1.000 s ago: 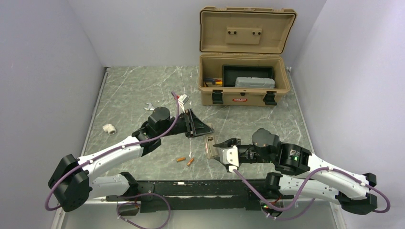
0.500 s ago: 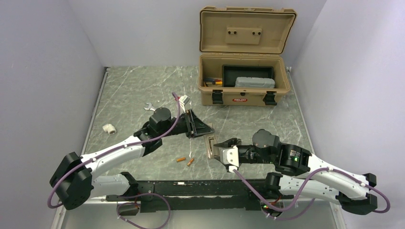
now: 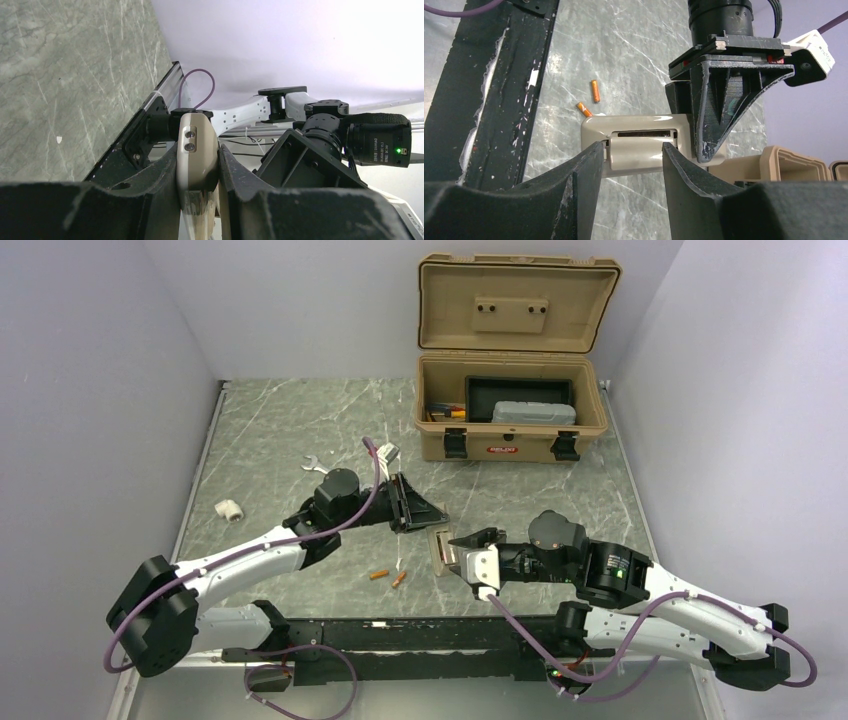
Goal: Load the batteries into the remote control
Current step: Remove the battery cover from the remote control, then pick up the battery from the center of the board.
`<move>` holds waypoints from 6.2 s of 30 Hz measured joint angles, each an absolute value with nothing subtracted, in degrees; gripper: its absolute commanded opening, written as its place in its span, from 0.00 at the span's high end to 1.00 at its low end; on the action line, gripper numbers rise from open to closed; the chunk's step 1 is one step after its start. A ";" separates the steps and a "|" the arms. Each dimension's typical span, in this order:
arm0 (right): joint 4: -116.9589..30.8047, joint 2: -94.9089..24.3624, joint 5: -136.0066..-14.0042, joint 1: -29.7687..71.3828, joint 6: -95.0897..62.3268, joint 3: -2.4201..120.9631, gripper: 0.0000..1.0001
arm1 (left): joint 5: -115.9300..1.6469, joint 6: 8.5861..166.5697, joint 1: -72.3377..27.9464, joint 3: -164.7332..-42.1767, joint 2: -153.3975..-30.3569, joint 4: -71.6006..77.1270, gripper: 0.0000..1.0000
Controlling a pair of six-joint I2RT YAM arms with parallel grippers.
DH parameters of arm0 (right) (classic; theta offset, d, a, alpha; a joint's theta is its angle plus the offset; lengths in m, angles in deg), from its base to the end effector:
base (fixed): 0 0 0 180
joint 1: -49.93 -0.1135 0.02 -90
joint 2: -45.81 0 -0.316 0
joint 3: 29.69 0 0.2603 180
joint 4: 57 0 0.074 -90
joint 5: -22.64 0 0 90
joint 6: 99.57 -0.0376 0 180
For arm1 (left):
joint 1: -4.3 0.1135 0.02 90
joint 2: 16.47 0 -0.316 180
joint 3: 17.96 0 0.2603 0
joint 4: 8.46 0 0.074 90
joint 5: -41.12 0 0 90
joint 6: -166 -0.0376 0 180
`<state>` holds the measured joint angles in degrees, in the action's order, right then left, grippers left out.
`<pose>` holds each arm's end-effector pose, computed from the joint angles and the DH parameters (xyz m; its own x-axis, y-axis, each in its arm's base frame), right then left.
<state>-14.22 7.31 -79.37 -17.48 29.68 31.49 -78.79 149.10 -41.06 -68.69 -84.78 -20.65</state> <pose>0.0377 0.1109 0.3725 0.5166 -0.3693 -0.7725 -0.8410 -0.0495 -0.5388 0.1676 -0.1964 0.3185 -0.9431 -0.2254 -0.2446 0.2175 0.1383 -0.9662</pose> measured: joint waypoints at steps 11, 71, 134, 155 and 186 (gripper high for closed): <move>-14.22 7.04 -79.70 -17.48 29.87 31.49 0.49 | -78.81 149.32 -41.06 -68.04 -84.89 -21.90 1.00; 11.77 -14.57 -45.56 -17.33 -53.16 56.56 0.45 | -71.88 152.14 -40.51 -65.74 -88.11 -30.86 1.00; 6.52 -10.53 -46.90 -17.33 -51.98 48.48 0.87 | -71.84 149.56 -40.12 -66.14 -88.39 -27.40 1.00; 0.21 -4.71 -46.17 -14.86 -53.34 41.48 0.82 | -70.14 143.96 -34.92 -63.49 -82.42 -16.50 1.00; -16.56 -29.83 -59.70 -15.43 -58.69 33.55 0.54 | -72.17 132.07 -4.06 -60.54 -56.15 16.44 1.00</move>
<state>-16.56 -29.83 -59.70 -15.43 -58.69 33.55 -72.17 132.07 -4.06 -60.54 -56.15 16.44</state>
